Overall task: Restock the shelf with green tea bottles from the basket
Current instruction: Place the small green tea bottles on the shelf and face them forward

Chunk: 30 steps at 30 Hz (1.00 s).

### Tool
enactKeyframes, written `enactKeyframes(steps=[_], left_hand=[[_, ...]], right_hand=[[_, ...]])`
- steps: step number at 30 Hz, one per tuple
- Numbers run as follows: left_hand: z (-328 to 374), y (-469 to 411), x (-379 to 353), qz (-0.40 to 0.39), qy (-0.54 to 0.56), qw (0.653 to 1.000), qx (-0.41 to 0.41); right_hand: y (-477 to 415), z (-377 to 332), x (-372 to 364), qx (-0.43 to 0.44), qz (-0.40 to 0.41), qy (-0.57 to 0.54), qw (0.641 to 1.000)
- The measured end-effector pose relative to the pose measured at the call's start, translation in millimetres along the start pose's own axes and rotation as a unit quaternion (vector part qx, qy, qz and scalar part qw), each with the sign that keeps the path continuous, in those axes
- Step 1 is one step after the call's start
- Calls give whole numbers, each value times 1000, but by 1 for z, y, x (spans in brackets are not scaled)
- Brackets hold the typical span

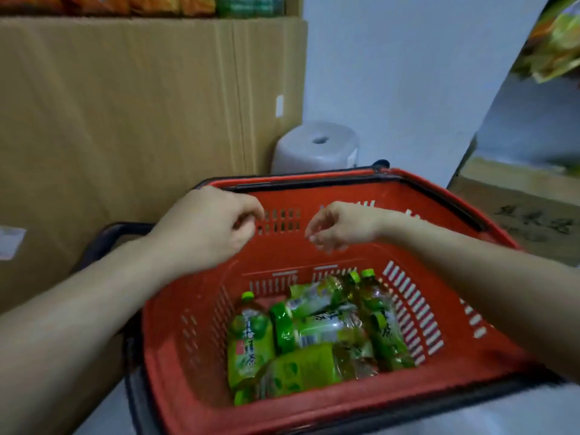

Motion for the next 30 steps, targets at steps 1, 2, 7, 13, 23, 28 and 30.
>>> enactKeyframes(steps=[1,2,7,13,23,28,30], left_hand=[[10,-15,-13,-19,-2,1000,-12],[19,-28,-26,-35,2,999,-16],[47,-49,-97,-155,35,987,-11],[35,-31,-151,-268,56,962,11],[33,-34,-172,-344,109,929,85],[54,-50,-173,-320,313,884,139],[55,-53,-167,-307,376,862,148]], right_hand=[[-1,22,-1,-21,-16,17,1000],[-1,41,-1,-40,-33,41,998],[-2,132,-18,-171,-104,111,973],[-25,178,-46,-166,-67,57,982],[-23,97,-15,112,90,352,925],[-2,16,27,282,307,332,846],[6,-4,40,244,378,236,861]])
Point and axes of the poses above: each hand's wrist, its own y-axis away from the middle knuckle, its own x-axis out of the back of the hand, z = x × y, the point moved 2 cm from there along -y, towards the middle knuckle, and after that the axes turned 7 degrees about x, right-handed, at the moved point
